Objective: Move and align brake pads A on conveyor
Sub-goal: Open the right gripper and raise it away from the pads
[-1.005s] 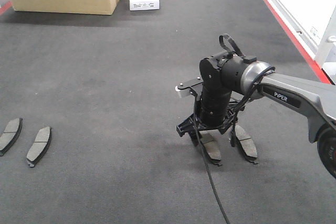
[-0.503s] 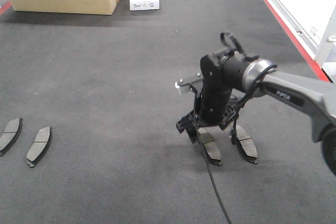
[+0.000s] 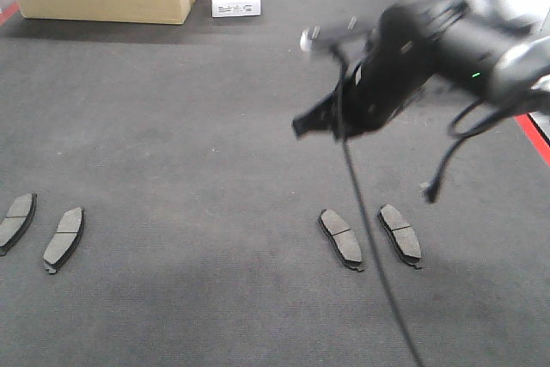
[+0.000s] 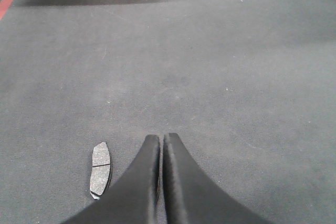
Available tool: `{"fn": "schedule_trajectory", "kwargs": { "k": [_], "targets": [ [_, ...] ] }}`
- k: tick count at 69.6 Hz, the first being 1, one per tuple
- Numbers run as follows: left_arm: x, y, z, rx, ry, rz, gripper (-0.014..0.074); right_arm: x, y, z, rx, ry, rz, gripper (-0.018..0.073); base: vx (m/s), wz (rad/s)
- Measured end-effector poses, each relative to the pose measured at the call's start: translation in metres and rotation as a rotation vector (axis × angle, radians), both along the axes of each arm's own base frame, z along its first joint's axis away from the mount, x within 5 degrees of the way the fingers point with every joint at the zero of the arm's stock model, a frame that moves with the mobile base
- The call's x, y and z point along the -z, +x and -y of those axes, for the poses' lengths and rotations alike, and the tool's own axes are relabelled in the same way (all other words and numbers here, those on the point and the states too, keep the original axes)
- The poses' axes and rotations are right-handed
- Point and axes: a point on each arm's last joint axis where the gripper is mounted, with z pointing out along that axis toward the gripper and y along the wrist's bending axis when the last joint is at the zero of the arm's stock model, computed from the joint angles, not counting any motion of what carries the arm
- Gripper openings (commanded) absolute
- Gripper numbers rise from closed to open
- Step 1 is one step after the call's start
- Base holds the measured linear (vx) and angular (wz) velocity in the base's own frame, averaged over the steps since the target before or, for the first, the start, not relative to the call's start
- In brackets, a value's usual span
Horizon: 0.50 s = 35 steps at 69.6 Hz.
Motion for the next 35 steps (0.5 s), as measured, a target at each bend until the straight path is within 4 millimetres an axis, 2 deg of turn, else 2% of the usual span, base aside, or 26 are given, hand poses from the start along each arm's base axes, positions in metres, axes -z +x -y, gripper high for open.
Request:
{"fn": "schedule_trajectory", "kwargs": {
  "k": [17,29,35],
  "targets": [
    [0.0,0.0,0.0,0.0,0.0,0.0,-0.0006,-0.072,-0.039,0.018,0.013,0.091,0.171,-0.0006,0.0,0.0],
    [0.0,0.0,0.0,0.0,0.0,0.0,-0.0006,-0.119,-0.085,0.039,0.011,0.158,0.313,-0.0004,0.0,0.0],
    [0.0,0.0,0.0,0.0,0.0,0.0,-0.0006,-0.135,-0.109,0.05,0.01,0.183,0.369,-0.0003,0.0,0.0]
  ]
}}
